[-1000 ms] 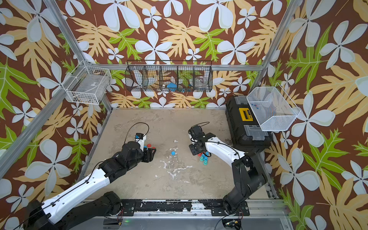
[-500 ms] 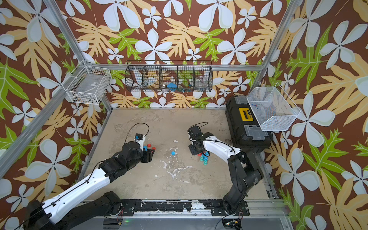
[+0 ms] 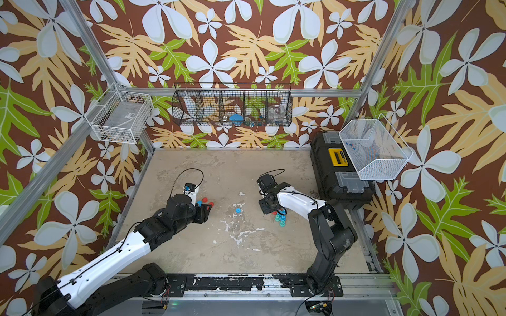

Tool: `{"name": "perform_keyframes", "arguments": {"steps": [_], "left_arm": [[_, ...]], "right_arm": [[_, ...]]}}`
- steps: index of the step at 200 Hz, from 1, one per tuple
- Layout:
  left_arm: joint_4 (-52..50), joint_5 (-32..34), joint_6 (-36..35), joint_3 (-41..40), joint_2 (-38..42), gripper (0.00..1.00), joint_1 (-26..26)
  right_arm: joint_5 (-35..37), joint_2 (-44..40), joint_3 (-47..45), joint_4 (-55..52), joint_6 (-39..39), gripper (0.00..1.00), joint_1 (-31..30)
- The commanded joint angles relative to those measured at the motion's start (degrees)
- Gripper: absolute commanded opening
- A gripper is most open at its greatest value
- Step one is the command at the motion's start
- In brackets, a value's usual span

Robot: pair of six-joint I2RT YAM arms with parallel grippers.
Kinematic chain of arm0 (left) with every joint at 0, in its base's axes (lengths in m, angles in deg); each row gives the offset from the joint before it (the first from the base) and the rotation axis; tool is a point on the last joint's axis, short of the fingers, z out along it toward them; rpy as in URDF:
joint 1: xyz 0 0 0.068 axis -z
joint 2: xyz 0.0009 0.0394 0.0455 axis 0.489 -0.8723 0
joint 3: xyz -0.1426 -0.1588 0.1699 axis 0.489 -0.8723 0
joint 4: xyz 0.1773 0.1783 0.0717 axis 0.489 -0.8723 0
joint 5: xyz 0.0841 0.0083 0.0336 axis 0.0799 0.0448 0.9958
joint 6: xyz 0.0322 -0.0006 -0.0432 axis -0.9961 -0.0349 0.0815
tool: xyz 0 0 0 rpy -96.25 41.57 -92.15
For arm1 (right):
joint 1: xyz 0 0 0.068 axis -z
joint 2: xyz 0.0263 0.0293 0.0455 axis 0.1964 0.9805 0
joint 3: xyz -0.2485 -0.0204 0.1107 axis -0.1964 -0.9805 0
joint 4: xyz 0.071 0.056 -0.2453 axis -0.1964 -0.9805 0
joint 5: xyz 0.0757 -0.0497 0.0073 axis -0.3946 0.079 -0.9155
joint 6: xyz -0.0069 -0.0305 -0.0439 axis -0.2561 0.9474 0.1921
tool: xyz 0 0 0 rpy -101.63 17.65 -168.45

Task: Close the stamp cap
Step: Pick up the stamp from the center of the board.

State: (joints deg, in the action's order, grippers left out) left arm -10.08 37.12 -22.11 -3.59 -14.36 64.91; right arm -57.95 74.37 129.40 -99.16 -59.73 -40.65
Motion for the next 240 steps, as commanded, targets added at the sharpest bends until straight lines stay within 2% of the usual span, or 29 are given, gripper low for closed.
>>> {"name": "perform_keyframes", "arguments": {"steps": [1,101,178,240], "left_arm": [[0.34,-0.61,-0.41,-0.11,0.04,0.65,-0.47],[1.02,-2.59,-0.37,-0.31,-0.03,0.65,-2.35],[0.97,-2.8,-0.43,-0.37,0.0,0.64,-2.56],[0.96,-2.84,-0.28,-0.55,0.4,0.64,-2.59]], "right_arm": [[1.13,0.39,-0.05,0.75,-0.65,0.37,-0.04],[1.92,1.64,-0.23,1.44,-0.65,0.33,-0.04],[1.9,1.77,1.08,0.75,-0.74,0.19,-0.06],[1.22,-0.05,4.07,-1.08,-1.33,0.17,-1.48]]}}
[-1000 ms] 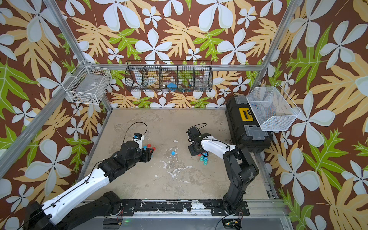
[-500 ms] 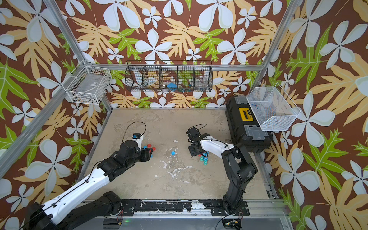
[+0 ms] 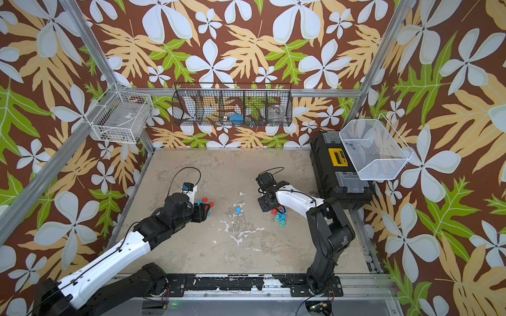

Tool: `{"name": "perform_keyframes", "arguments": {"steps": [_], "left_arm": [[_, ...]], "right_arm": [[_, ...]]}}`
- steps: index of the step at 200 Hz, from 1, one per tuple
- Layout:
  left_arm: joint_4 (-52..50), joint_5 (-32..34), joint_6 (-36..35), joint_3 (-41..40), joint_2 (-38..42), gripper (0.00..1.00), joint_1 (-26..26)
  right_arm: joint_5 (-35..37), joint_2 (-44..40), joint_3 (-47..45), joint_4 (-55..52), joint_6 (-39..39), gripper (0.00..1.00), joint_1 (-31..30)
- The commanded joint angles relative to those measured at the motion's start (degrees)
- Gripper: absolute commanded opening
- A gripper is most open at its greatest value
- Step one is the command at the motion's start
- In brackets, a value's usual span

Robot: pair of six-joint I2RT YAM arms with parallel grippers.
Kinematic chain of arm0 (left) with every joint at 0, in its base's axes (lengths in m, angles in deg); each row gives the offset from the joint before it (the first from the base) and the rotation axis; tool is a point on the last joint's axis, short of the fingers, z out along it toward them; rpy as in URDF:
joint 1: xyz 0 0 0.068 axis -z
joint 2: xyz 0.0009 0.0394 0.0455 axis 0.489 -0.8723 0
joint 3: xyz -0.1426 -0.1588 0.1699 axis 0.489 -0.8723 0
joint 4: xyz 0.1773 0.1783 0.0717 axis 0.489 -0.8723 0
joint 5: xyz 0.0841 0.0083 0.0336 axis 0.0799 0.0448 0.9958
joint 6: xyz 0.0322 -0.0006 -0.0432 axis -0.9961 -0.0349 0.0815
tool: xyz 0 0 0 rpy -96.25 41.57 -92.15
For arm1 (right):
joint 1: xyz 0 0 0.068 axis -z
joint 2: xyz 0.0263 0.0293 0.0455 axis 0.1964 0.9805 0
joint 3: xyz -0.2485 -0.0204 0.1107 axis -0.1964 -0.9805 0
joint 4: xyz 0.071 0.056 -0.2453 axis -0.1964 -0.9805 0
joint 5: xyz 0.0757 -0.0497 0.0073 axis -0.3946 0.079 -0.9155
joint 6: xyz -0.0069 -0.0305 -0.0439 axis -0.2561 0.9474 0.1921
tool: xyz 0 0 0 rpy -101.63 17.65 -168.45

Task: Close the stamp cap
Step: Pick up the stamp from the center of the board, then close the cover of the stamp.

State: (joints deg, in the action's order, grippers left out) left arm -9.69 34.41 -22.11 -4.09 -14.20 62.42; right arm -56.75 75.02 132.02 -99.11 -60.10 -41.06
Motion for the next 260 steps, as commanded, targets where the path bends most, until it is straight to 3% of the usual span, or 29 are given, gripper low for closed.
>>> {"name": "perform_keyframes", "arguments": {"steps": [1,54,122,260], "left_arm": [[0.56,-0.13,-0.28,-0.05,0.23,0.64,-0.14],[0.39,0.09,-0.1,-0.22,0.85,0.64,-0.11],[0.26,0.33,0.16,-0.31,0.99,0.63,-0.09],[-0.01,0.93,0.51,-0.47,1.26,0.63,-0.19]], "right_arm": [[0.01,-0.73,1.54,-1.18,-0.97,0.17,-1.13],[-2.69,0.94,6.7,-2.37,-2.19,0.16,-6.72],[-1.83,10.05,16.24,-4.99,-3.41,0.16,-15.5],[-0.36,15.39,19.63,-4.31,-3.97,0.14,-16.9]]}}
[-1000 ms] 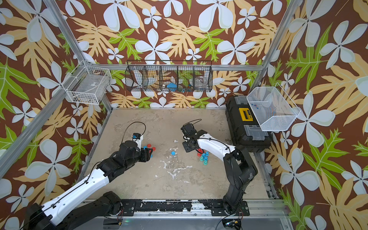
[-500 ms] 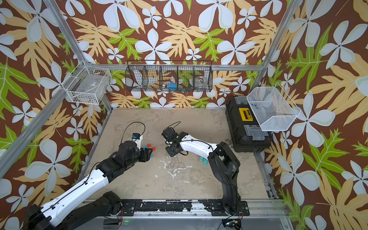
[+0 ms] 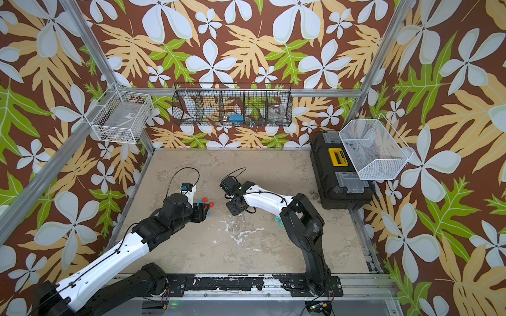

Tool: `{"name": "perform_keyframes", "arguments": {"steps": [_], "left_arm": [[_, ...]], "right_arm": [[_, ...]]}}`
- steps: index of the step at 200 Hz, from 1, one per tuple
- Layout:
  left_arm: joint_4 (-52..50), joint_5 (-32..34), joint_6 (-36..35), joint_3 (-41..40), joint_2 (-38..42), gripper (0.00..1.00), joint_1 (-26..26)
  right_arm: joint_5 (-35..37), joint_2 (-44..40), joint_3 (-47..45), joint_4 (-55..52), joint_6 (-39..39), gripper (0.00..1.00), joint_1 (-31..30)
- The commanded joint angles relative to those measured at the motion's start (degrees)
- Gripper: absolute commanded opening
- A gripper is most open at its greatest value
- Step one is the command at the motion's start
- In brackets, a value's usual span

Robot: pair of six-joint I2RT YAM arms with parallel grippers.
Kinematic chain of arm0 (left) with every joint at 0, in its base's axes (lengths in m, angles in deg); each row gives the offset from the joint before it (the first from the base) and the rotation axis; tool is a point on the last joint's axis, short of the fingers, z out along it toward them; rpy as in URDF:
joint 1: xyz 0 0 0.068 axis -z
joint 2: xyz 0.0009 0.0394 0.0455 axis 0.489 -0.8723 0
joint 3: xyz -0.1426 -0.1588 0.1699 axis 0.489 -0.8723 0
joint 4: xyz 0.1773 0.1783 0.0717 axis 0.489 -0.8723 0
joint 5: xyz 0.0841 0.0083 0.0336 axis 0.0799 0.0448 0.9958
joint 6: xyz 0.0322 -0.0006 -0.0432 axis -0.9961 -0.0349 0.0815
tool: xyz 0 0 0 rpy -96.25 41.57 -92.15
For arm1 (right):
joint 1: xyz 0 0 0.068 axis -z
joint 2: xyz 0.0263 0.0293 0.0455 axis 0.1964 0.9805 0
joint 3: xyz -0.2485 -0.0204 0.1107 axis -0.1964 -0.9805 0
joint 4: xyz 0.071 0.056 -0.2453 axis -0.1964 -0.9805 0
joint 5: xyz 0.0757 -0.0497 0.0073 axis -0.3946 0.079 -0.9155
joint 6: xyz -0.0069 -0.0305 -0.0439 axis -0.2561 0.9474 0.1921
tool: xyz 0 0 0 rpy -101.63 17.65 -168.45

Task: Close the stamp cap
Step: Close the cover of the stamp.

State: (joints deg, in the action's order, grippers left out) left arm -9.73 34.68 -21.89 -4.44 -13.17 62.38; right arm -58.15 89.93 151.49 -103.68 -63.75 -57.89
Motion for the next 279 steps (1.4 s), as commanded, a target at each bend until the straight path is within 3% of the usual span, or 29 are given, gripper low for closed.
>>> {"name": "perform_keyframes", "arguments": {"steps": [1,279], "left_arm": [[0.05,0.67,0.29,-0.04,0.23,0.63,-0.19],[-0.1,1.11,0.38,-0.14,0.36,0.63,-0.14]], "right_arm": [[1.05,0.5,0.17,0.3,-0.32,0.14,-0.04],[1.02,1.48,-0.18,1.31,-0.8,0.1,-0.09]]}}
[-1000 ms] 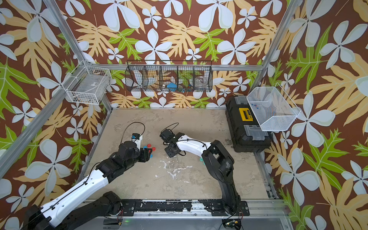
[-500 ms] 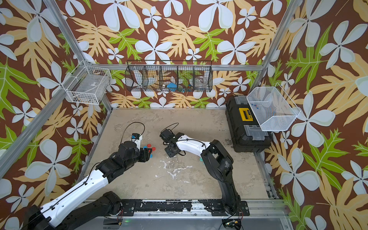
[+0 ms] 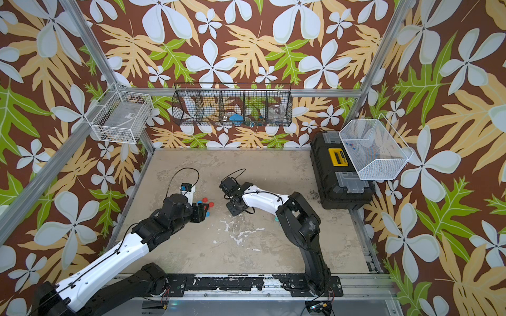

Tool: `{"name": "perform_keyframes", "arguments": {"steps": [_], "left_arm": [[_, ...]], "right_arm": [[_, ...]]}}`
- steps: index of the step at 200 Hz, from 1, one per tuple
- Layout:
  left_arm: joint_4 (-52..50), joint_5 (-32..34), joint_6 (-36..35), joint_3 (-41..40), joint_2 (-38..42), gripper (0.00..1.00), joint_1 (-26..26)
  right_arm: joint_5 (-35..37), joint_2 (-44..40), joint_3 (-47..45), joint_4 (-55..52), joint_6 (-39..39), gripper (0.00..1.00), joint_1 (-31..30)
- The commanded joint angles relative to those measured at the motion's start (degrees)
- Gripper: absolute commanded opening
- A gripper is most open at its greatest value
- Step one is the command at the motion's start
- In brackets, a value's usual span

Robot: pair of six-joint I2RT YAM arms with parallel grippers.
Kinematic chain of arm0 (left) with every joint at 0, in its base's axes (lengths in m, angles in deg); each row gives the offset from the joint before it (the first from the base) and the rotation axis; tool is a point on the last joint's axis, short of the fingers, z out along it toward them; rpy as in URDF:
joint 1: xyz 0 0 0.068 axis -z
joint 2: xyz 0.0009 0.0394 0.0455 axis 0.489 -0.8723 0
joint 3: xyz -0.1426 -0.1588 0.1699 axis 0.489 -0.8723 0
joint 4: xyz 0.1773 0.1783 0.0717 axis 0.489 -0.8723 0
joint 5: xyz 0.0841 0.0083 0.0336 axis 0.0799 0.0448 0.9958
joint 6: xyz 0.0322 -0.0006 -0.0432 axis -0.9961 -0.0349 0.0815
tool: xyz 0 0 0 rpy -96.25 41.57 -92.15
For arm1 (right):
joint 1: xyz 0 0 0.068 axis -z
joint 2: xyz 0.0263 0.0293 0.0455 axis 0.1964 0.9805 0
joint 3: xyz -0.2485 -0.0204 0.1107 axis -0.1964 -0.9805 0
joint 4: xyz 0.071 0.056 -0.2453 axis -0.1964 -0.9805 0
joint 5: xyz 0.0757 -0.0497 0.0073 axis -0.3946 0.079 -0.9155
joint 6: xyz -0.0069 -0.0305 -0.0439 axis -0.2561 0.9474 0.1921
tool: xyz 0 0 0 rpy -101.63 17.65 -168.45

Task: Close the stamp cap
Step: Close the cover of the stamp, then place the stamp at the center of the board.

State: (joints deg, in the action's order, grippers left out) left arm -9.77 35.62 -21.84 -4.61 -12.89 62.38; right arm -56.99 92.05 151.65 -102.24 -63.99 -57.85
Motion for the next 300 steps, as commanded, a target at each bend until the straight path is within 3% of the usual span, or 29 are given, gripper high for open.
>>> {"name": "perform_keyframes", "arguments": {"steps": [1,300], "left_arm": [[-0.06,0.17,0.34,0.04,0.05,0.63,-0.14],[-0.2,0.52,0.29,0.04,0.09,0.63,-0.14]], "right_arm": [[-0.12,-0.69,-0.37,-0.13,-0.54,0.1,-0.14],[1.24,1.03,-2.35,1.07,-0.61,0.08,1.43]]}}
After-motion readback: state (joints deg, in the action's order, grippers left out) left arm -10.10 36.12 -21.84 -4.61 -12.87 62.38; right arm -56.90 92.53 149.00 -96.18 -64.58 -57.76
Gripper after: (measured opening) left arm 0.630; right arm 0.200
